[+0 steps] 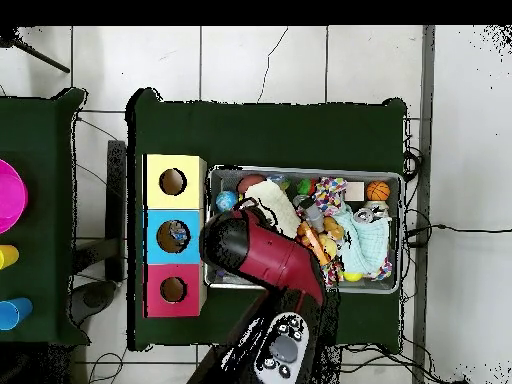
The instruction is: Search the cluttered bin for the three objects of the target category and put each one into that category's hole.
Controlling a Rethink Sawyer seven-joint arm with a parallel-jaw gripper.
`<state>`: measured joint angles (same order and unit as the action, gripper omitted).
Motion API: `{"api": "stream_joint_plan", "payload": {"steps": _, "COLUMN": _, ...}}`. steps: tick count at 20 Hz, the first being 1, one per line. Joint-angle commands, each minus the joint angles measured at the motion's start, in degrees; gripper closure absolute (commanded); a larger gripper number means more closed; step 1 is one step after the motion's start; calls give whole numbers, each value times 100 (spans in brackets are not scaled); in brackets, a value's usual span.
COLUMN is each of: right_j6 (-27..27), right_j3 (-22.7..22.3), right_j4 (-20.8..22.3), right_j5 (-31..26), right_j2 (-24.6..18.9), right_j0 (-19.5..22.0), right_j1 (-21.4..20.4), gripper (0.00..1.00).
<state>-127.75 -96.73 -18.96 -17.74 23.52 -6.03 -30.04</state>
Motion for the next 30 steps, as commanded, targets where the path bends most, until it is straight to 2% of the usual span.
{"api": "stream_joint_plan", "payload": {"steps": 1, "right_j6": 133, "right_j3": 731, "right_j4": 445, "right_j5": 428, "right_j2": -1073, "right_j0": 390, "right_j1": 680, "gripper": 0}}
{"api": "stream_joint_plan", "payload": {"steps": 7, "right_j6": -18, "right_j3": 1107, "right_j4": 602, "right_j5": 369, "right_j2": -982, "right_j0": 418, "right_j1": 904, "gripper": 0}}
{"api": "stream_joint_plan", "payload": {"steps": 20, "right_j6": -28, "right_j3": 1445, "right_j4": 1061, "right_j5": 755, "right_j2": -1131, "right_j0": 753, "right_j1": 1328, "gripper": 0}}
{"api": "stream_joint_plan", "payload": {"steps": 23, "right_j6": -47, "right_j3": 1417, "right_j4": 1099, "right_j5": 590, "right_j2": -1165, "right_j0": 788, "right_j1": 1240, "gripper": 0}}
{"api": "stream_joint_plan", "payload": {"steps": 30, "right_j6": -7, "right_j3": 1180, "right_j4": 1024, "right_j5": -220, "right_j2": -1421, "right_j0": 887, "right_j1": 644, "gripper": 0}}
